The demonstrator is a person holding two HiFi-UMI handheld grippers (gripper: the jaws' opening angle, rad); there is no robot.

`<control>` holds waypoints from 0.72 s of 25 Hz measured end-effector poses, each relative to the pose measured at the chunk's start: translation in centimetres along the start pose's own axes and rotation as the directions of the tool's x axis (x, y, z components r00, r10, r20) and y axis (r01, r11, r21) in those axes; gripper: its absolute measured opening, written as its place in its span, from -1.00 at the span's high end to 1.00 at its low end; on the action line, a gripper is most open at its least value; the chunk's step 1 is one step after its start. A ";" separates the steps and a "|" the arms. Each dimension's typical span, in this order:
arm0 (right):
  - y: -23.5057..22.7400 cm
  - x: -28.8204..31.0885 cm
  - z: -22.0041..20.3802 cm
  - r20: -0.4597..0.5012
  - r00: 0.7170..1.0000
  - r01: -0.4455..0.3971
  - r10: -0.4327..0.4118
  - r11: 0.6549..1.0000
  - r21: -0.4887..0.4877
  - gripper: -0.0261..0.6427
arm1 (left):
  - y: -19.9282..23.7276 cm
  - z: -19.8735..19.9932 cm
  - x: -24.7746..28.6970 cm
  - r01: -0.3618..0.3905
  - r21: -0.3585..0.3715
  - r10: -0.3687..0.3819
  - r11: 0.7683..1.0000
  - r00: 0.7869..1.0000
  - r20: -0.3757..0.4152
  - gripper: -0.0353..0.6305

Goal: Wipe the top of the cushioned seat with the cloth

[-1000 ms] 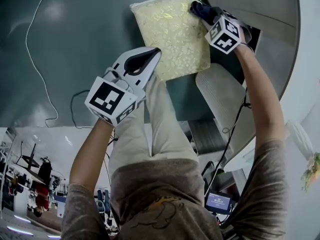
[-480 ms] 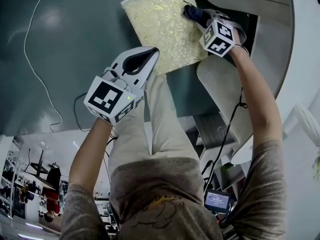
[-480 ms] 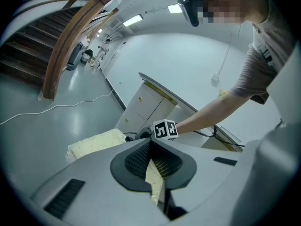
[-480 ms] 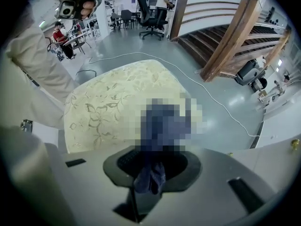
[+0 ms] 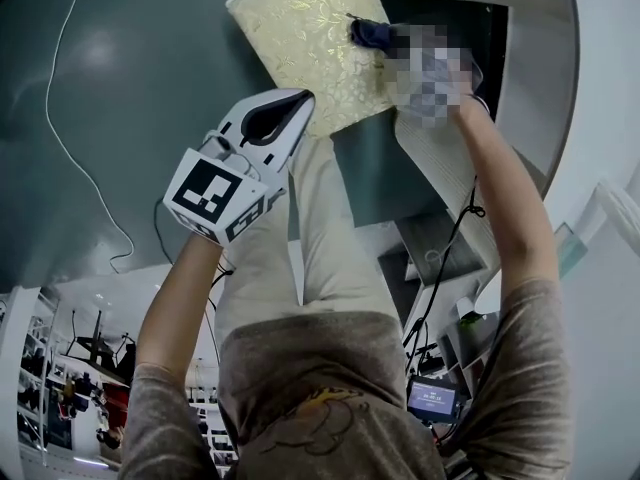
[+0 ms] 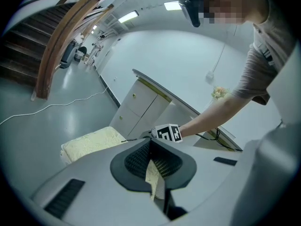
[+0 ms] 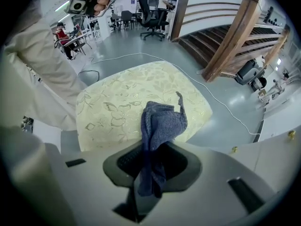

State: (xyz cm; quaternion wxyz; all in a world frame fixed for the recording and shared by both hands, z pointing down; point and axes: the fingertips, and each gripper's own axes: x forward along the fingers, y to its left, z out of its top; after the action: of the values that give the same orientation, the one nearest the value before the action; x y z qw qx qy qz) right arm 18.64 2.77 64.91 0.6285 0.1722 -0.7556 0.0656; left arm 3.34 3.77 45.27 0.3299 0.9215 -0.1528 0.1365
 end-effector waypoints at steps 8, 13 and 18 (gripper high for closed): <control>3.6 -0.6 -1.2 -0.003 1.000 -0.012 0.012 1.000 0.010 0.66 | -0.4 -0.4 0.2 0.028 0.017 -0.028 0.999 0.999 -0.024 0.84; 6.1 -1.1 -2.0 0.002 1.000 -0.031 0.031 0.999 0.034 0.66 | -0.8 -0.2 0.5 0.039 0.027 -0.038 0.999 0.999 -0.033 0.84; 7.7 -1.6 -2.7 0.017 0.999 -0.047 0.046 0.995 0.087 0.64 | -1.6 -0.1 1.0 0.052 0.036 -0.050 0.998 0.998 -0.039 0.84</control>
State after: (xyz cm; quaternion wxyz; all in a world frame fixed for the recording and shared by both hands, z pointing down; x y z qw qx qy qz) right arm 18.74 11.06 64.79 0.6130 0.1824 -0.7606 0.1119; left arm 4.80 4.85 44.77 0.3191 0.9282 -0.1203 0.1486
